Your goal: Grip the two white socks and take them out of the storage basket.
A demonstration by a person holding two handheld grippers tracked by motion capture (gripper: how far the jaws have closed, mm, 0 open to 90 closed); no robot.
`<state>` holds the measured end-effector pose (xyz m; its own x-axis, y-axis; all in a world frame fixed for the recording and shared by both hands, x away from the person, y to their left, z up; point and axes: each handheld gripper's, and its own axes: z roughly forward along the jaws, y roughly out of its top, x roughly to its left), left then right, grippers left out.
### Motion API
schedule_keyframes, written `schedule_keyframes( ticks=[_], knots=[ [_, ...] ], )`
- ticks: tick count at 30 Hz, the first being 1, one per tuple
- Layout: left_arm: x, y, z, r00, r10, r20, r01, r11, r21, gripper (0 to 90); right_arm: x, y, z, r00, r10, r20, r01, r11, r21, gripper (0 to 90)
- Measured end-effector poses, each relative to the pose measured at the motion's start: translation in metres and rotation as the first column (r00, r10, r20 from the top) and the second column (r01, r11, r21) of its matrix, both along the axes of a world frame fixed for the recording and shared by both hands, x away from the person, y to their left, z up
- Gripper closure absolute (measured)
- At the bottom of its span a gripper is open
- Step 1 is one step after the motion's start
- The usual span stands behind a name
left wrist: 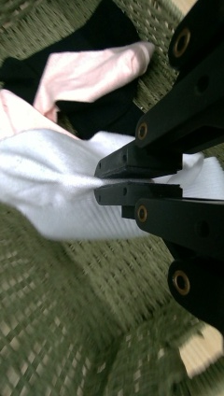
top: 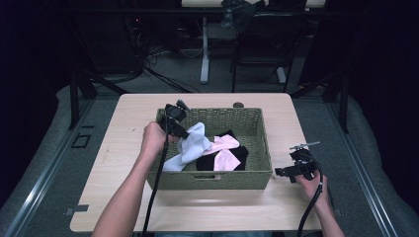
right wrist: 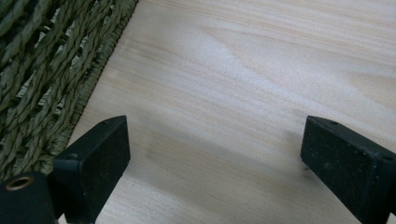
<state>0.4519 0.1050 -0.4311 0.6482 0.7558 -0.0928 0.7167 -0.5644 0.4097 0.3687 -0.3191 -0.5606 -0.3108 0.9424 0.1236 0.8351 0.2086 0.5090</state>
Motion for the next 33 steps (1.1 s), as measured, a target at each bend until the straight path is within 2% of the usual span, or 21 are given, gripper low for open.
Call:
schedule_keyframes(
  ticks=[8,14,19,33],
  knots=[
    [-0.008,-0.001,0.037,0.9985,-0.015,0.053,0.015,0.9999,-0.004,86.5,0.001,0.000,0.001,0.9997,0.015,-0.021,-0.015,0.9999,0.000,7.9],
    [-0.008,-0.001,0.049,0.9978,-0.014,0.065,0.014,0.9999,0.001,86.5,0.001,0.000,0.001,0.9998,0.011,-0.016,-0.011,0.9999,0.000,7.9],
    [-0.007,0.003,0.055,0.9975,-0.010,0.070,0.011,0.9998,-0.014,86.5,0.001,0.000,0.001,0.9998,0.010,-0.019,-0.010,0.9998,-0.017,7.9],
    [0.002,0.004,0.071,0.9978,-0.011,0.065,0.011,0.9999,0.001,86.5,0.001,0.000,0.001,0.9997,0.009,-0.021,-0.009,0.9998,-0.017,7.9]
  ],
)
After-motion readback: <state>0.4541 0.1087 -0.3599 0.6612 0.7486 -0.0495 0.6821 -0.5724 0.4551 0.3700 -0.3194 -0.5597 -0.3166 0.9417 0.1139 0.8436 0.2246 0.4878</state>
